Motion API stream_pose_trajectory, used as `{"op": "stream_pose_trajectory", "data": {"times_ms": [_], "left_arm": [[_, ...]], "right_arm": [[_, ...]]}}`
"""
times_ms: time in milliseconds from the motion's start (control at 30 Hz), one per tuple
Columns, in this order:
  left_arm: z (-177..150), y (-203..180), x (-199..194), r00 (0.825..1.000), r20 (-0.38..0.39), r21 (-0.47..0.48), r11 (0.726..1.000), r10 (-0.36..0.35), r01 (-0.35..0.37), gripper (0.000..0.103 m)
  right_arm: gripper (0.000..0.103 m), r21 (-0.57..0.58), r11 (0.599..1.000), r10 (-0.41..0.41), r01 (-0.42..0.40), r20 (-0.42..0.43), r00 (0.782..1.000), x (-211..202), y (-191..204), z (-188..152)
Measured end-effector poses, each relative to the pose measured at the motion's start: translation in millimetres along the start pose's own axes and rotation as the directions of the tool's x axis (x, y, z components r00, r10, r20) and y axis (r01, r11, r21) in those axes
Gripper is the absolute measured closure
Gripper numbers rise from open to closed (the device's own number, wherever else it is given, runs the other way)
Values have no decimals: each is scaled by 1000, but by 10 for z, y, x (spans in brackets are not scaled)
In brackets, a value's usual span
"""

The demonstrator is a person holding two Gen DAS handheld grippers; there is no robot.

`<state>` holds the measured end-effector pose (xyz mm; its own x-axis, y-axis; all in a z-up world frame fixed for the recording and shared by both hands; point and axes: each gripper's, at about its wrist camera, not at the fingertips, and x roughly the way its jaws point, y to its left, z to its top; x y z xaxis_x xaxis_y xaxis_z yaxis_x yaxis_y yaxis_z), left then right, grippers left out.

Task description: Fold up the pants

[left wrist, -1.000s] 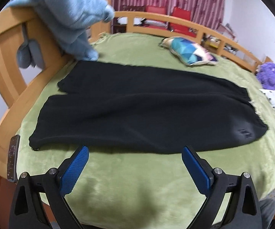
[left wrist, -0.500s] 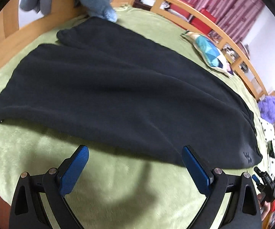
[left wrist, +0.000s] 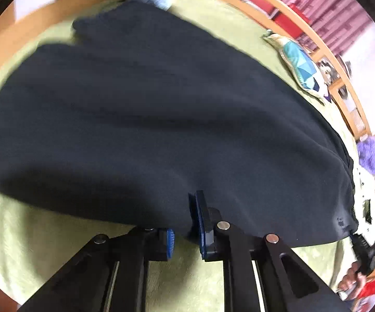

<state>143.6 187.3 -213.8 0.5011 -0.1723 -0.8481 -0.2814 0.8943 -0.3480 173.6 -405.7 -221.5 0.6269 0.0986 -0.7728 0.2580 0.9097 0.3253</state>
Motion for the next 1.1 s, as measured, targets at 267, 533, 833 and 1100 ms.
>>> {"op": "stream_pose_trajectory", "data": {"times_ms": [267, 533, 833, 1100], "left_arm": [[843, -475, -332, 990, 142, 122, 992, -5, -13, 91], [1861, -956, -179, 966, 258, 199, 979, 0, -53, 92], [2603, -1298, 551, 954, 289, 191, 972, 79, -138, 92], [2541, -1470, 1035, 954, 164, 224, 932, 251, -283, 61]], "right_arm": [[90, -132, 991, 34, -22, 86, 996, -273, 434, 586], [91, -154, 987, 77, -55, 140, 987, -71, 724, 1396], [92, -185, 980, 104, -70, 178, 978, 755, 1306, 2427], [56, -138, 987, 88, -87, 5, 996, 1367, 1227, 2326]]}}
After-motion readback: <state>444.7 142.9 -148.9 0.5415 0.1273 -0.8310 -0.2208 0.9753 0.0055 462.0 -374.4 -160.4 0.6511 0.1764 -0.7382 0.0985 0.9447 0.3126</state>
